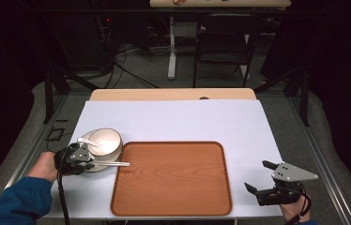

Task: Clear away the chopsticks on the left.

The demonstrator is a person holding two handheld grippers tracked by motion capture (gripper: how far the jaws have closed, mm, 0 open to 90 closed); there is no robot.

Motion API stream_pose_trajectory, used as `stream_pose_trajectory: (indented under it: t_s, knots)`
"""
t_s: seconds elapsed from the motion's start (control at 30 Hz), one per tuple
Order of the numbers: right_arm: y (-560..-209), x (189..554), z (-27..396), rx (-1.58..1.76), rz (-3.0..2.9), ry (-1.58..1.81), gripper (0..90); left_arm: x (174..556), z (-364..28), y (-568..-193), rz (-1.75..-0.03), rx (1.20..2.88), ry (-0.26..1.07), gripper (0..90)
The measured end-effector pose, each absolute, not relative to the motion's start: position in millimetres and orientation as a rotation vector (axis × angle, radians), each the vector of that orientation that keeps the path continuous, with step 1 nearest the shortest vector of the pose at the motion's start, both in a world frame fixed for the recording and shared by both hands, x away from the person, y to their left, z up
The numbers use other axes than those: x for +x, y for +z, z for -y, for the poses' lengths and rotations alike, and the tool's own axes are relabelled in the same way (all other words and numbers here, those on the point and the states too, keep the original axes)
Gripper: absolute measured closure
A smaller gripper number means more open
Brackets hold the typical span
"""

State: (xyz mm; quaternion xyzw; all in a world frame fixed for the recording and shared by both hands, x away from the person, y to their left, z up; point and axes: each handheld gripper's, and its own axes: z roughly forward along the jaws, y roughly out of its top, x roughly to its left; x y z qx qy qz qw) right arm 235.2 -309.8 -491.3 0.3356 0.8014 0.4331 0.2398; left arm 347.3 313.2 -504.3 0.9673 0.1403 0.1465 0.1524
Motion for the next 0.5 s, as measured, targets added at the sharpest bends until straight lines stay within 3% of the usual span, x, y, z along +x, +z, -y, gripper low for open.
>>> stream_pose_trajectory:
  t_s: [0.5]
  knots:
    - [-491.6,235.5,309.3,0.917,-2.197,1.181,4.1,349.2,-311.1,-506.8,-0.347,2.797,0.381,76.5]
